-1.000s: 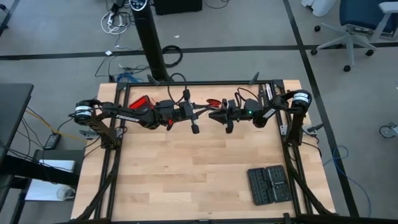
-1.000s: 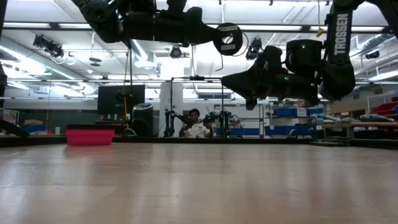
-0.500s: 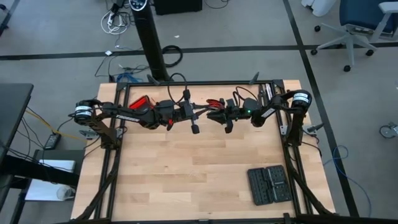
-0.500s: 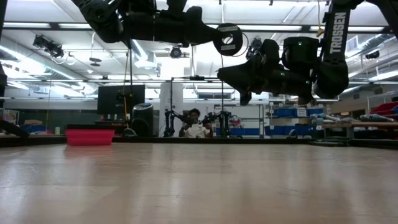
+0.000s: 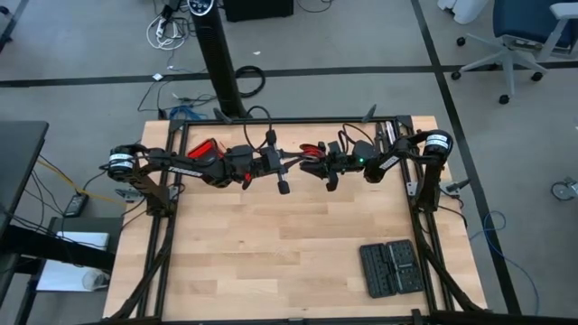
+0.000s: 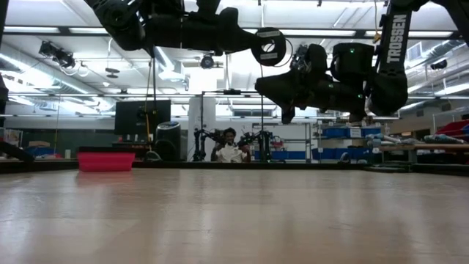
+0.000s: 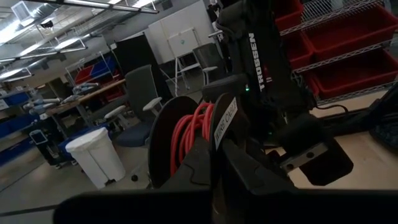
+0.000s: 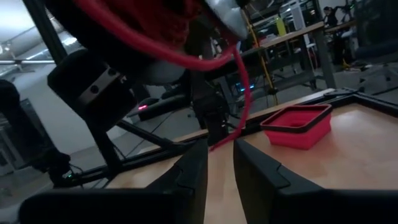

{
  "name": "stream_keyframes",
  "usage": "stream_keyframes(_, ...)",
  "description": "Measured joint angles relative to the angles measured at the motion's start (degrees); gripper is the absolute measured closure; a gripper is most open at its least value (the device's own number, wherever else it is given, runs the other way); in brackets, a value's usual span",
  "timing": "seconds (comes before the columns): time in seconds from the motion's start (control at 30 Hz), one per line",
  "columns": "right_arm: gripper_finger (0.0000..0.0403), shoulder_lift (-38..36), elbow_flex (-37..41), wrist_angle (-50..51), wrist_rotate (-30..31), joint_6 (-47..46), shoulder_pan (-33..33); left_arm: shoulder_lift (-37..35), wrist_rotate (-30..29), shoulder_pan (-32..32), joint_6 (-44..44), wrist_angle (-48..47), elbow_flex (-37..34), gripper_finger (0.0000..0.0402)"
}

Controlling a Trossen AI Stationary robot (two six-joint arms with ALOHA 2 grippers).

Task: Coil cords
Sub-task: Coil the wire to the spool

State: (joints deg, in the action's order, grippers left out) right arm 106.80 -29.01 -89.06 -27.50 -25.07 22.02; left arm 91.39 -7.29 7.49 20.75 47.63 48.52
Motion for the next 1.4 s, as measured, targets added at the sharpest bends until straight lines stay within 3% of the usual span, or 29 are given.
stream_keyframes(0.67,0.0349,0.0,-0.3,0.1,1.7,-0.5,0.5,0.0,0.0,0.0,0.0,-0.8,0.0,0.0389)
stream_keyframes(1.23,0.0351,0.0,-2.6,0.1,-0.9,-2.7,0.7,0.0,0.0,0.0,0.0,-0.8,0.0,0.0389)
stream_keyframes(1.4,0.0379,0.0,-2.6,0.2,-0.9,-1.8,0.7,0.0,0.0,0.0,0.0,-0.8,0.0,0.0389)
